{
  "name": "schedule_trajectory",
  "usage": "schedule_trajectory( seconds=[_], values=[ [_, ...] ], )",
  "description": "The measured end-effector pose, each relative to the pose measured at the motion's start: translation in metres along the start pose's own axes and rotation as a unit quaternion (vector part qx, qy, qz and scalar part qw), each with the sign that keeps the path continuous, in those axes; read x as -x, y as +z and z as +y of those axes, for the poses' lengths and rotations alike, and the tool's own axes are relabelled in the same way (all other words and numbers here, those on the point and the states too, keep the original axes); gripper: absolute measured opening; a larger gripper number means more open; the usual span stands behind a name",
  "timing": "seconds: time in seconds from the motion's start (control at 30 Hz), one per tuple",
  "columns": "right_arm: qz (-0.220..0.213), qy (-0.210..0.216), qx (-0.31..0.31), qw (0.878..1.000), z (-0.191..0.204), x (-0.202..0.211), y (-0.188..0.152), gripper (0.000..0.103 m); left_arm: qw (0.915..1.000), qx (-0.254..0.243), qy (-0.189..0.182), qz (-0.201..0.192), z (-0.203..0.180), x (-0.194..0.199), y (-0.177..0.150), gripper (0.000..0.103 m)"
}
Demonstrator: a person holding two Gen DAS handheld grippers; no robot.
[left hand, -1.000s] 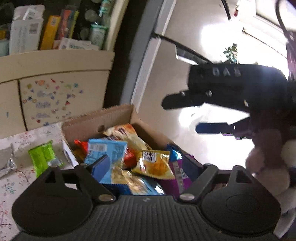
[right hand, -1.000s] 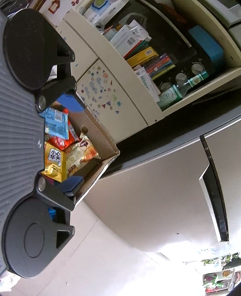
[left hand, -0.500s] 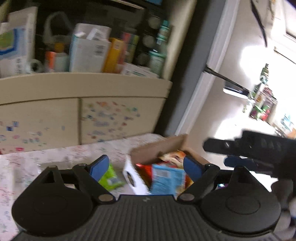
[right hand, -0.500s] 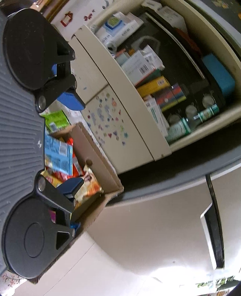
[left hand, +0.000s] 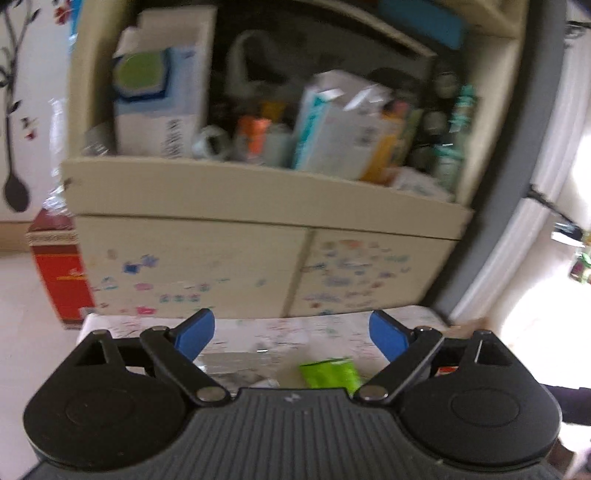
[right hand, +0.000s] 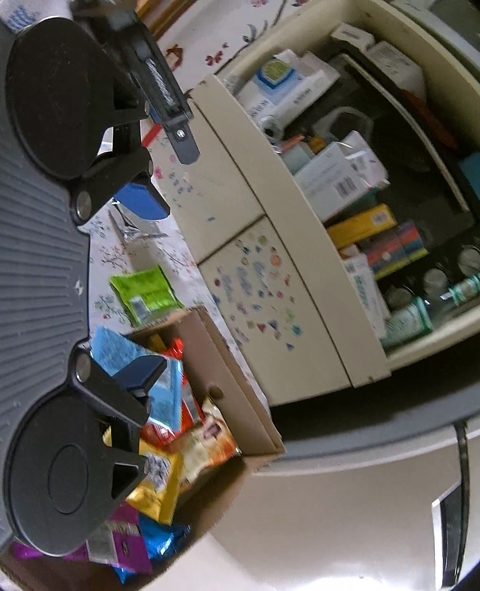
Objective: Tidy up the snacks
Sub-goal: 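Grasp the silver foil bag on the table with the left tool, then grasp the green bag with the right tool while the left tool holds the silver bag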
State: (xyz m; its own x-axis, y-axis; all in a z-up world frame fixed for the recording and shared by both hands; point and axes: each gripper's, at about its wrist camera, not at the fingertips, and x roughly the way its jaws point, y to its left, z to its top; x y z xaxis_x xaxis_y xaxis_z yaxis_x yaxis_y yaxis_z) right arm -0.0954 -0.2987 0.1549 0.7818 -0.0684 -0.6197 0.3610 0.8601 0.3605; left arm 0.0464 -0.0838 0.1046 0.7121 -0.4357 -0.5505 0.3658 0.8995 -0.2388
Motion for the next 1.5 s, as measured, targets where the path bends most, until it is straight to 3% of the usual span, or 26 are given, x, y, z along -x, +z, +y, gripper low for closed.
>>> schedule_trajectory(
  seconds=[0.37, 0.87, 1.13, 1.27, 1.5],
  values=[
    [0.042, 0.006, 0.033, 0.999, 0.019, -0.025, -0.015, 0.085, 0.9965, 0.012, 0.052, 0.064, 0.028, -0.07, -0.02, 0.091],
    [0.085, 0.005, 0.071, 0.994, 0.038, -0.054, -0.029, 0.085, 0.99, -0.018, 0.058, 0.127, 0.037, -0.142, -0.041, 0.091],
    [0.099, -0.005, 0.078, 0.992, 0.04, -0.068, -0.034, 0.085, 0.9902, -0.01, 0.045, 0.132, 0.035, -0.157, -0.048, 0.09],
    [0.105, -0.013, 0.089, 0.99, 0.042, -0.075, -0.038, 0.085, 0.9908, -0.037, 0.036, 0.125, 0.032, -0.155, -0.053, 0.078],
    [0.1, -0.019, 0.124, 0.987, 0.047, -0.081, -0.042, 0.085, 0.9909, -0.038, 0.033, 0.125, 0.042, -0.139, -0.059, 0.071]
  ],
)
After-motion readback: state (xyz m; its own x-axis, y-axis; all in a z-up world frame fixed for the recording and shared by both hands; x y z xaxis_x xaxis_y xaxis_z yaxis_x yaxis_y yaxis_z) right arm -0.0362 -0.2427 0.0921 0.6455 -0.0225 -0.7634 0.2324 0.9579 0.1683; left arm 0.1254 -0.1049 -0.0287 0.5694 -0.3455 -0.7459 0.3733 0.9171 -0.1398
